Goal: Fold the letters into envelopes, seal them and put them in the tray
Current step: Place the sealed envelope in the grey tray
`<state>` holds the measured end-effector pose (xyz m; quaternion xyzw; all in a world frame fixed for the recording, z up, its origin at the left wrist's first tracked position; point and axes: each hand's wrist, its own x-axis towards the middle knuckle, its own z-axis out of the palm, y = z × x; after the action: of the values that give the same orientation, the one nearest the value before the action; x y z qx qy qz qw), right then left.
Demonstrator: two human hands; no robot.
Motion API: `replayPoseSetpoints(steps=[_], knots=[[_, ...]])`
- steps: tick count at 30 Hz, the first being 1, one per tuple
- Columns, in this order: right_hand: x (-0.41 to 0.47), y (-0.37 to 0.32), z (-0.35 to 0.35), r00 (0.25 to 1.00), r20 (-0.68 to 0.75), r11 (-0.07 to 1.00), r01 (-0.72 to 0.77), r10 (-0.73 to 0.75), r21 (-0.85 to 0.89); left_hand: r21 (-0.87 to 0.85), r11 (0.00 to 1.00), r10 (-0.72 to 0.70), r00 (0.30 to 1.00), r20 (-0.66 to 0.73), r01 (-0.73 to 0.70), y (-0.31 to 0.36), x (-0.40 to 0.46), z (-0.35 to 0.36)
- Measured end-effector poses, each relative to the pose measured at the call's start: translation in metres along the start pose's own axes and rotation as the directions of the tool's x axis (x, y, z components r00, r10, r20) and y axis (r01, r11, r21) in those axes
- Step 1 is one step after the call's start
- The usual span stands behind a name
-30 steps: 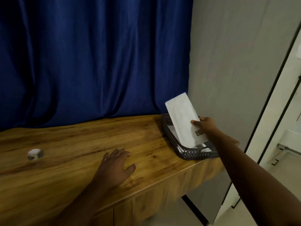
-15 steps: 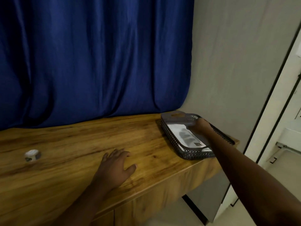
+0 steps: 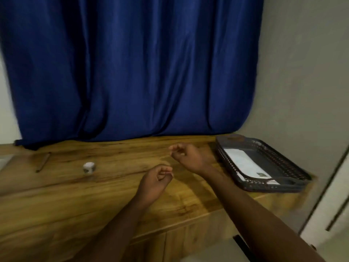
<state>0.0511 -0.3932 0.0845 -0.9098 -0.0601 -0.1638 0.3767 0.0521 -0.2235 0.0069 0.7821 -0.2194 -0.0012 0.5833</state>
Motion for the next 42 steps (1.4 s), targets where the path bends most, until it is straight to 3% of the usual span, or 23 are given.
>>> replayPoseSetpoints(steps=[3, 6, 10, 13, 17, 20, 31, 36, 42], knots=[[0.007, -0.019, 0.056, 0.997, 0.071, 0.994, 0.02, -0.028, 0.109, -0.039, 0.999, -0.024, 0.997, -0.078, 0.021, -0.006, -0.016, -0.036], [0.018, -0.038, 0.101, 0.987, 0.156, 0.981, -0.005, -0.026, 0.192, 0.044, 0.999, -0.025, 0.992, -0.12, 0.03, -0.012, -0.039, -0.086], [0.031, -0.063, 0.152, 0.97, 0.242, 0.985, -0.013, -0.029, 0.169, 0.195, 0.977, -0.035, 0.968, -0.248, 0.085, -0.022, -0.065, -0.155], [0.039, -0.076, 0.183, 0.951, 0.306, 0.999, 0.041, -0.047, 0.024, 0.308, 0.941, -0.032, 0.944, -0.328, 0.138, -0.028, -0.077, -0.193], [0.045, -0.075, 0.215, 0.917, 0.4, 0.934, 0.147, -0.005, -0.326, 0.394, 0.902, -0.014, 0.926, -0.377, 0.174, -0.035, -0.077, -0.214], [0.044, -0.07, 0.22, 0.895, 0.445, 0.88, 0.206, 0.006, -0.427, 0.451, 0.872, -0.011, 0.931, -0.365, 0.188, -0.049, -0.06, -0.219], [0.041, -0.072, 0.215, 0.902, 0.43, 0.88, 0.223, -0.023, -0.42, 0.652, 0.713, 0.021, 0.921, -0.389, 0.259, -0.073, 0.006, -0.208], [0.045, -0.073, 0.216, 0.897, 0.441, 0.869, 0.22, -0.002, -0.443, 0.452, 0.864, -0.011, 0.907, -0.421, 0.221, -0.062, -0.007, -0.227], [0.047, -0.07, 0.214, 0.893, 0.45, 0.866, 0.242, -0.022, -0.438, 0.481, 0.832, 0.038, 0.837, -0.547, 0.277, -0.052, -0.041, -0.303]])
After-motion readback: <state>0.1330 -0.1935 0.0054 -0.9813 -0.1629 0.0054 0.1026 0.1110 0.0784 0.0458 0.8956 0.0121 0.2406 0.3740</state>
